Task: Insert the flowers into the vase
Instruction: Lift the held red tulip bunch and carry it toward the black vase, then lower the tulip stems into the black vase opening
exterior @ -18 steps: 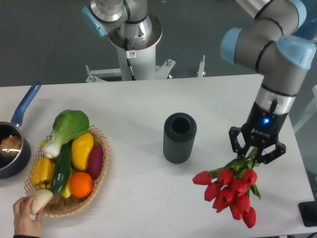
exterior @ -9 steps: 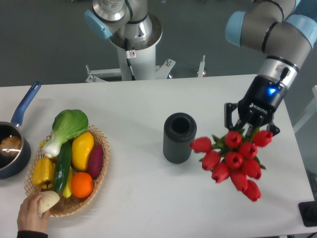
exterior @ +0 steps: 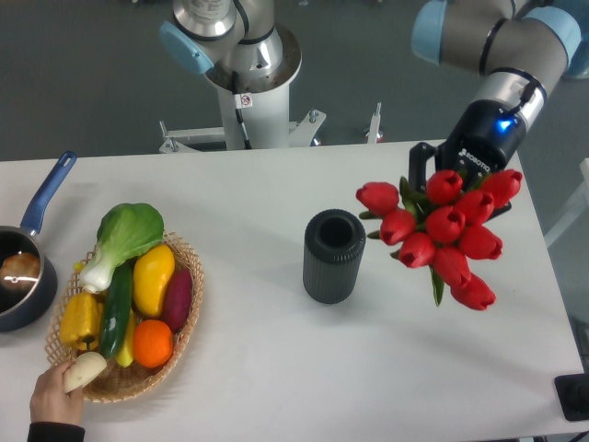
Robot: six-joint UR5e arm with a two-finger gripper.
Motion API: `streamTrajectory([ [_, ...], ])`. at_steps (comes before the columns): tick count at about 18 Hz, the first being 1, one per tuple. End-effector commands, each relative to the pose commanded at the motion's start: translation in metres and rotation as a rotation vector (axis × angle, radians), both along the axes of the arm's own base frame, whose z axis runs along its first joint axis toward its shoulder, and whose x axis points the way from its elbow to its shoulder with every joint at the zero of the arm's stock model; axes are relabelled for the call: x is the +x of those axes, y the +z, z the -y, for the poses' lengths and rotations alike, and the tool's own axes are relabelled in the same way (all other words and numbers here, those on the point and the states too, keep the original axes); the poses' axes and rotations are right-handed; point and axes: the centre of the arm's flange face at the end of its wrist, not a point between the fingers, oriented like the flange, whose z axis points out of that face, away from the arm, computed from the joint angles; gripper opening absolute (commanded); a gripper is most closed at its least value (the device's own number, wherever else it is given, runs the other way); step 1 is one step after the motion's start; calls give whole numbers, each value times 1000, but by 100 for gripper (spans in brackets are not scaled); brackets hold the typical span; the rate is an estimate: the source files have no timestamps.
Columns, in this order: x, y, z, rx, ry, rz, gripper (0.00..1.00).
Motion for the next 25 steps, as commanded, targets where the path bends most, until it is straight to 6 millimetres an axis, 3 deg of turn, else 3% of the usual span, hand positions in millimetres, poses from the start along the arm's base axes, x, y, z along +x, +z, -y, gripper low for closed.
streamTrajectory([
  [9, 12, 14, 7, 93, -3, 75, 0],
  [16, 31, -12, 4, 125, -23, 134, 0],
  [25, 35, -29, 4, 162, -33, 125, 0],
])
